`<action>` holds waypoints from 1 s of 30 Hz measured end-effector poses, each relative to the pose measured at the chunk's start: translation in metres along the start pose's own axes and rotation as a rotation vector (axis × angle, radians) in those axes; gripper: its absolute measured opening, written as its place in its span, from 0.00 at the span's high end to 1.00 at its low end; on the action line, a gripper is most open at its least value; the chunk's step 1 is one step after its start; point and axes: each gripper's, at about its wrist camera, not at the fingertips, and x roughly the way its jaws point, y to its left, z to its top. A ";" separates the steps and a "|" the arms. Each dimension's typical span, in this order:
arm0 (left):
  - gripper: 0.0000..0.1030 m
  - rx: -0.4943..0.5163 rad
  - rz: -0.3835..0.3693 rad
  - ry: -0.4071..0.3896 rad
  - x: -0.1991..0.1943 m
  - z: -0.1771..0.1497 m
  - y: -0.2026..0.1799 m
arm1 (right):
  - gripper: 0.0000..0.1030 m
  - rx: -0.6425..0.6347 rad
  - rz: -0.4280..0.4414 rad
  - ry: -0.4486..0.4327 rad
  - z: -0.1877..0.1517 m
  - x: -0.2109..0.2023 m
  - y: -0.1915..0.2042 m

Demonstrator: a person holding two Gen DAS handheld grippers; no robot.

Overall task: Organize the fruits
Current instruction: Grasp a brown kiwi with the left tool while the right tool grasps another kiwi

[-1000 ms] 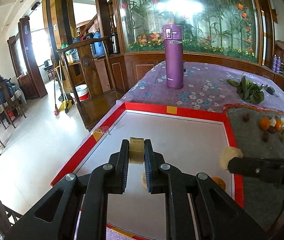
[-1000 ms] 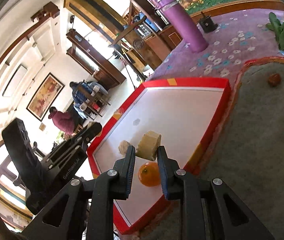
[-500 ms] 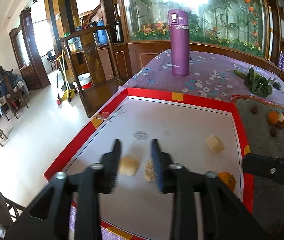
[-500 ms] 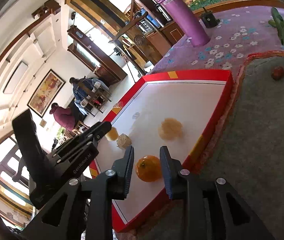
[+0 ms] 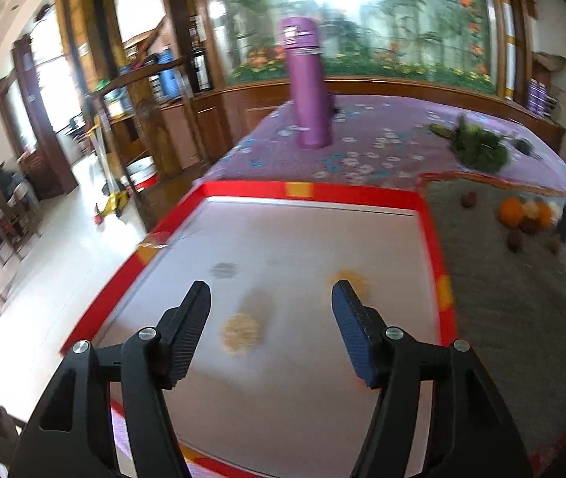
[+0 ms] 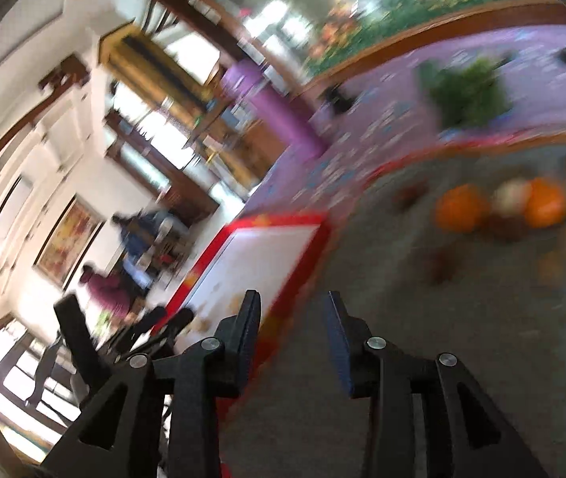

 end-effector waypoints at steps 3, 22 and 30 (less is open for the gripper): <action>0.38 0.036 -0.036 -0.014 -0.006 0.004 -0.021 | 0.60 0.072 -0.070 -0.105 0.011 -0.047 -0.040; 0.29 0.268 -0.324 0.036 -0.008 0.039 -0.149 | 0.64 0.231 -0.369 0.010 0.027 -0.037 -0.125; 0.29 0.368 -0.400 0.085 0.005 0.043 -0.206 | 0.70 0.067 -0.460 0.042 0.032 -0.021 -0.114</action>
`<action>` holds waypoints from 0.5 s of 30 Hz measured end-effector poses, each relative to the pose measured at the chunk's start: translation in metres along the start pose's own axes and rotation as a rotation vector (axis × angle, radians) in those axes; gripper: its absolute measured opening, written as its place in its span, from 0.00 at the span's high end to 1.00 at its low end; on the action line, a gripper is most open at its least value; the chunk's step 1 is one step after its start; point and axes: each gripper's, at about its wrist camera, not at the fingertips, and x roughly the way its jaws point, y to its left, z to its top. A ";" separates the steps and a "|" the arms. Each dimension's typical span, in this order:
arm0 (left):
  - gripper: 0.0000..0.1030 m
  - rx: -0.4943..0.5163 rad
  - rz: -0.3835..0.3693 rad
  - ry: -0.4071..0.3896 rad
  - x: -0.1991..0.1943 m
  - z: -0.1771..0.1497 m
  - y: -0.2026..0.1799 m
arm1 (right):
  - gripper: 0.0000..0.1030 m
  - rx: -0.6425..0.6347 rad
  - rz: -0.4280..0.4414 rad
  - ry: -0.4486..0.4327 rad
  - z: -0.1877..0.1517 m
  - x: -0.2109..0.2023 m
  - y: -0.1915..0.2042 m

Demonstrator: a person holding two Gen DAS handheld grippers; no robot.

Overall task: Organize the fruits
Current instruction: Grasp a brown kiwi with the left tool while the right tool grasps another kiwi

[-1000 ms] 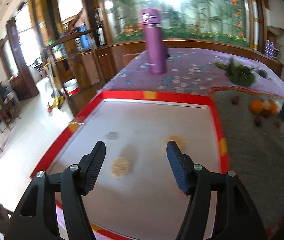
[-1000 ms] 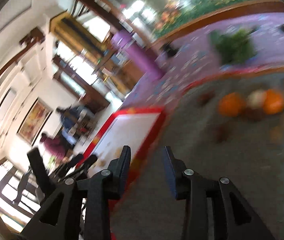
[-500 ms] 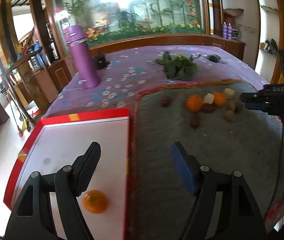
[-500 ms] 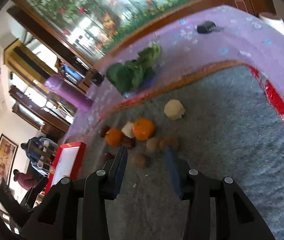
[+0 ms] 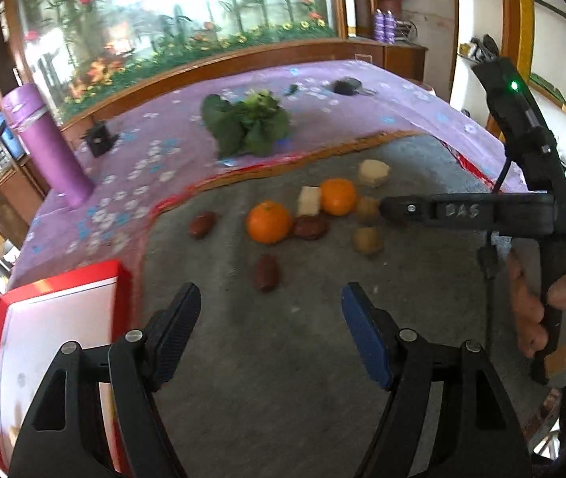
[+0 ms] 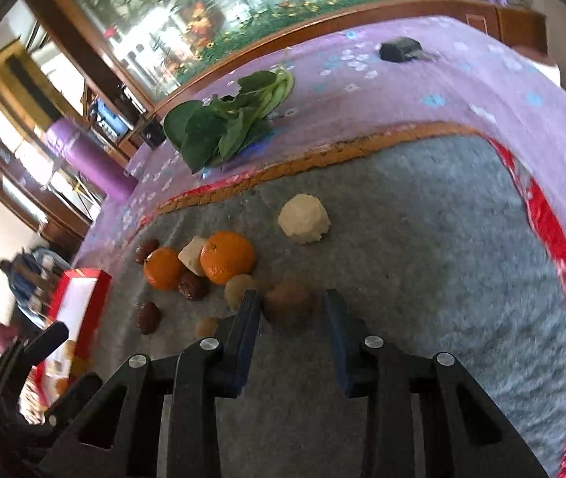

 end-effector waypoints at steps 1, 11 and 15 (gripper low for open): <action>0.29 0.003 -0.010 0.009 0.004 0.003 -0.003 | 0.75 -0.026 -0.027 -0.008 0.001 0.002 0.003; 0.29 0.048 -0.086 0.041 0.028 0.025 -0.038 | 0.75 0.157 0.066 -0.016 0.004 -0.006 -0.031; 0.35 0.056 -0.082 0.053 0.042 0.034 -0.046 | 0.75 0.256 0.105 -0.040 0.004 -0.013 -0.050</action>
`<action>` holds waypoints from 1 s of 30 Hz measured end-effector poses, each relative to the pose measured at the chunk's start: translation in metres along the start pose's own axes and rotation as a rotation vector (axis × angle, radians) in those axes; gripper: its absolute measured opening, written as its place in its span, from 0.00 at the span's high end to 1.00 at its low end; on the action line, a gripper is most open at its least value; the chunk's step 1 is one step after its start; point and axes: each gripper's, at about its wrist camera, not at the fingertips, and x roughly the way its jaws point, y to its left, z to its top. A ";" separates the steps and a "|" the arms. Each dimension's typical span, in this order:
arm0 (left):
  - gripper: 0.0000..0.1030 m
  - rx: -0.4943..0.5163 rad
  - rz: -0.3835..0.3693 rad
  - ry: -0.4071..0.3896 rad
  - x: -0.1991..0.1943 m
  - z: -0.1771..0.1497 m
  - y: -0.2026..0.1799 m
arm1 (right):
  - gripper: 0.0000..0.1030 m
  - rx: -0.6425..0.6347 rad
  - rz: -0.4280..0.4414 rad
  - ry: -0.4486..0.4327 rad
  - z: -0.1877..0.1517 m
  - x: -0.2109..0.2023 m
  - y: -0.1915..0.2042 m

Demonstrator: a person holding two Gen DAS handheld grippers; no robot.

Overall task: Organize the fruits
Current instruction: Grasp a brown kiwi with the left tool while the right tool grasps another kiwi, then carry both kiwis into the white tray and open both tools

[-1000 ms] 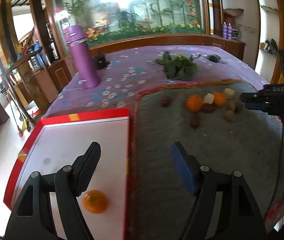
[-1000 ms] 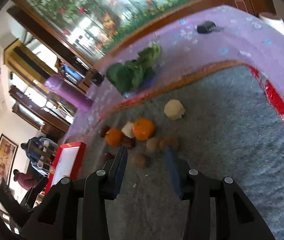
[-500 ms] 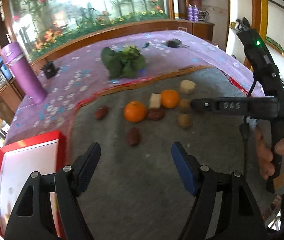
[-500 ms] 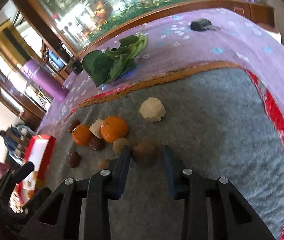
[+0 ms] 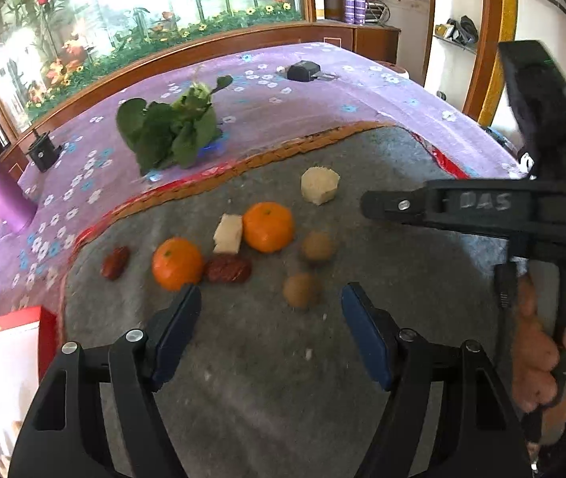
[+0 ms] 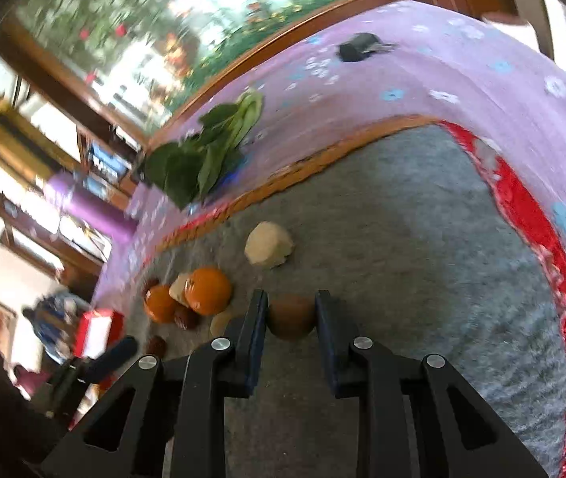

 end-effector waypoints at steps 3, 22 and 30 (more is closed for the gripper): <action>0.54 0.002 -0.003 0.031 0.013 0.003 -0.001 | 0.75 0.041 0.033 0.005 0.002 -0.002 -0.007; 0.83 -0.094 -0.006 -0.047 -0.016 -0.018 0.018 | 0.75 -0.034 0.119 -0.021 -0.001 -0.005 0.012; 0.83 -0.195 0.134 -0.167 -0.093 -0.066 0.073 | 0.76 -0.163 0.122 -0.141 -0.008 -0.025 0.036</action>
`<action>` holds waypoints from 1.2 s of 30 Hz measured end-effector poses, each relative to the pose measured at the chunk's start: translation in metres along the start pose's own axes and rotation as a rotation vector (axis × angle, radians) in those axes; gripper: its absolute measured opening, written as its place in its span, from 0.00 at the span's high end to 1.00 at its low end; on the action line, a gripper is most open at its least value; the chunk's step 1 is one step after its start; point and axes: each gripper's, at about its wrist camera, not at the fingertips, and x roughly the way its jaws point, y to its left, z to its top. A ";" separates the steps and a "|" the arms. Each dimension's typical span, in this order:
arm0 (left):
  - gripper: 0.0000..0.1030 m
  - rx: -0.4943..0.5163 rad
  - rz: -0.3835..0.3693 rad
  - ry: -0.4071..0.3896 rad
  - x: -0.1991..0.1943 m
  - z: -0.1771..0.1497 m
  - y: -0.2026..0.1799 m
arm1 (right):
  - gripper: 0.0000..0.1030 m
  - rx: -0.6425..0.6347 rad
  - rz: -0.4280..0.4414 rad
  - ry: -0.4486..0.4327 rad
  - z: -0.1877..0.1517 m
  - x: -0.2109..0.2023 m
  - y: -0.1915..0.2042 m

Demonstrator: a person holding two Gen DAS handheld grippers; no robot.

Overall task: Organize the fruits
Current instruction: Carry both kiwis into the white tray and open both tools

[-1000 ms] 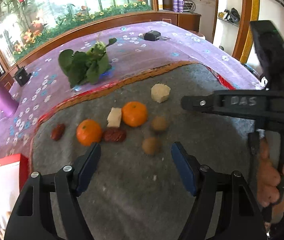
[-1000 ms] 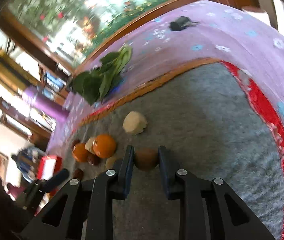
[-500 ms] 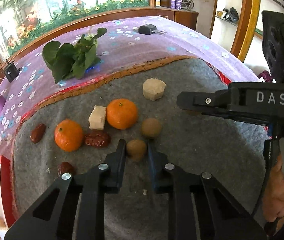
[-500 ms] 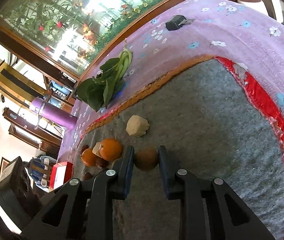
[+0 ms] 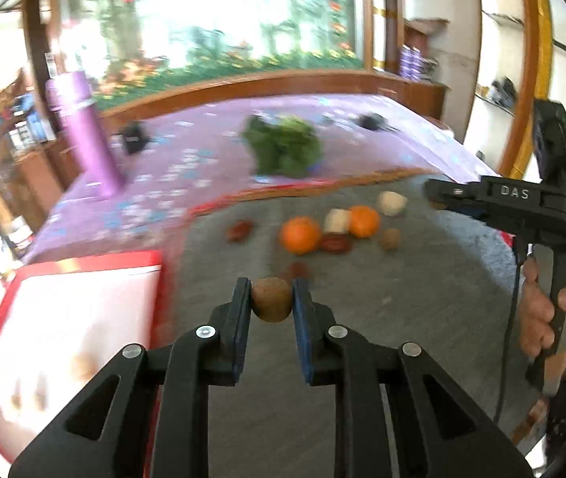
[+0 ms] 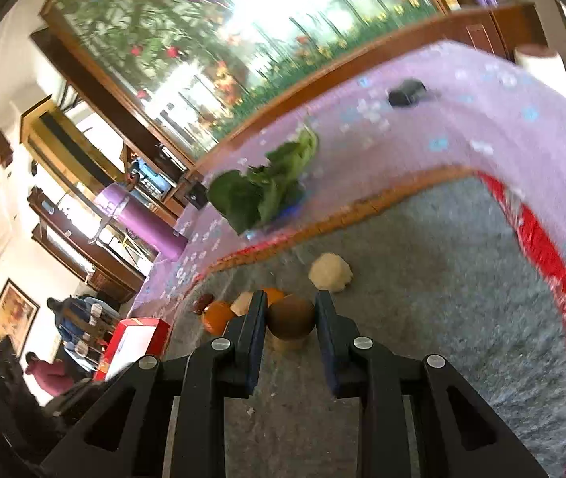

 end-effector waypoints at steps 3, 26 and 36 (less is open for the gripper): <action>0.83 -0.053 0.055 -0.016 -0.019 -0.013 0.030 | 0.76 -0.037 0.017 -0.015 -0.002 -0.002 0.010; 0.82 -0.210 0.303 -0.092 -0.052 -0.052 0.137 | 0.76 -0.318 0.343 0.266 -0.099 0.072 0.223; 0.82 -0.250 0.376 -0.065 -0.046 -0.072 0.165 | 0.76 -0.387 0.321 0.353 -0.137 0.094 0.254</action>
